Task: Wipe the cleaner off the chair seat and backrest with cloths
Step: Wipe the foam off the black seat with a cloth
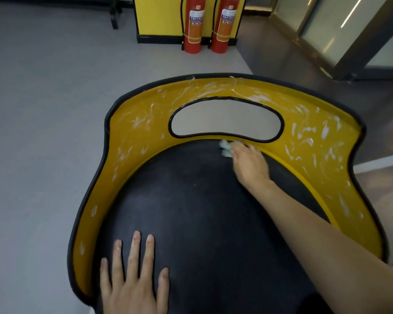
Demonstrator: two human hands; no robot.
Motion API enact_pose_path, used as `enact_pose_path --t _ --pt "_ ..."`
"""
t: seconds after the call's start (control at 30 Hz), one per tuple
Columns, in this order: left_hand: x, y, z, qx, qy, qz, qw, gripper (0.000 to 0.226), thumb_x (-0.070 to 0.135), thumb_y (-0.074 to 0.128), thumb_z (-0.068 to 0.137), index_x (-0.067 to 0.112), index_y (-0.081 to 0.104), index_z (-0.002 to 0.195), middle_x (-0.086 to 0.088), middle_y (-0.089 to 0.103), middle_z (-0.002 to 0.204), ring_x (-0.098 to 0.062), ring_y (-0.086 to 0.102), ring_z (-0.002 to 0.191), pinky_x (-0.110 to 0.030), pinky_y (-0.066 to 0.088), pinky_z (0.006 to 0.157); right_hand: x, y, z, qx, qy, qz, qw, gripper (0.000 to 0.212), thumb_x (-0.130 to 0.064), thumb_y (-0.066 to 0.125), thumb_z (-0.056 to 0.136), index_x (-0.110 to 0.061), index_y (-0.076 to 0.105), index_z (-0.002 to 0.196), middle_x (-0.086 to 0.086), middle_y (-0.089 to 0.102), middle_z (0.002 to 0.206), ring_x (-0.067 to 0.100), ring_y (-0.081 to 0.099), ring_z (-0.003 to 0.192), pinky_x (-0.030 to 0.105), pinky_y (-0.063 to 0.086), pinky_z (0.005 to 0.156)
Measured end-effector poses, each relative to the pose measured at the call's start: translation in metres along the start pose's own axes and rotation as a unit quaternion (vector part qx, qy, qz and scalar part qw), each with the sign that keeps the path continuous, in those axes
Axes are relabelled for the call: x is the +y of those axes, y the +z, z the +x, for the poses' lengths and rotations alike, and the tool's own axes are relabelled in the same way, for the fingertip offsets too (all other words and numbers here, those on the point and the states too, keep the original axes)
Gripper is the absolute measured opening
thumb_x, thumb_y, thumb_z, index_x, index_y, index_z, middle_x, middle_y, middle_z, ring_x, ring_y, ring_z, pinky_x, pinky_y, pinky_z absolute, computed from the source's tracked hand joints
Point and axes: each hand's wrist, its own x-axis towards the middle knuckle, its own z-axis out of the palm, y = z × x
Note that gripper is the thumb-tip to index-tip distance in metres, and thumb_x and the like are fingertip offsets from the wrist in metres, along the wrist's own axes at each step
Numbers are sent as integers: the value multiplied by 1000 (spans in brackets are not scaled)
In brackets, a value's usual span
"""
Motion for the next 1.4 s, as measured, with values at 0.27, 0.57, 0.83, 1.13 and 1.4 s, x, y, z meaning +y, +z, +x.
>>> enact_pose_path --t 0.27,0.57,0.83,1.13,1.4 --pt "0 0 1 -1 0 -5 1000 71 62 11 97 24 40 148 -10 46 154 -44 41 140 -64 28 111 20 1 -37 63 147 -5 987 40 -14 33 101 -3 57 131 18 59 132 39 46 127 53 38 105" --pt "-4 9 3 10 14 12 1000 72 62 11 96 21 42 146 -9 44 154 -44 44 136 -64 31 107 -126 19 -131 -80 -319 8 944 56 -28 29 102 -22 23 158 0 21 167 23 12 155 58 3 123" --pt "0 5 2 46 18 19 999 72 63 12 96 22 44 145 -12 50 151 -46 45 134 -65 30 107 -5 -6 -43 -32 54 -29 998 56 -22 18 101 -15 26 156 9 27 162 33 21 149 60 17 120" --pt "-17 48 -6 180 87 91 976 62 46 26 98 7 50 139 -23 46 149 -54 42 129 -72 26 108 -139 15 -81 -112 -223 33 968 64 -13 47 99 -18 22 158 3 17 167 27 8 154 62 -10 119" --pt "4 41 2 180 65 28 981 62 48 24 97 12 47 142 -24 49 147 -55 41 130 -70 22 110 53 -16 -49 -55 45 29 997 56 -11 35 103 -26 26 157 -3 24 164 25 23 150 53 22 120"
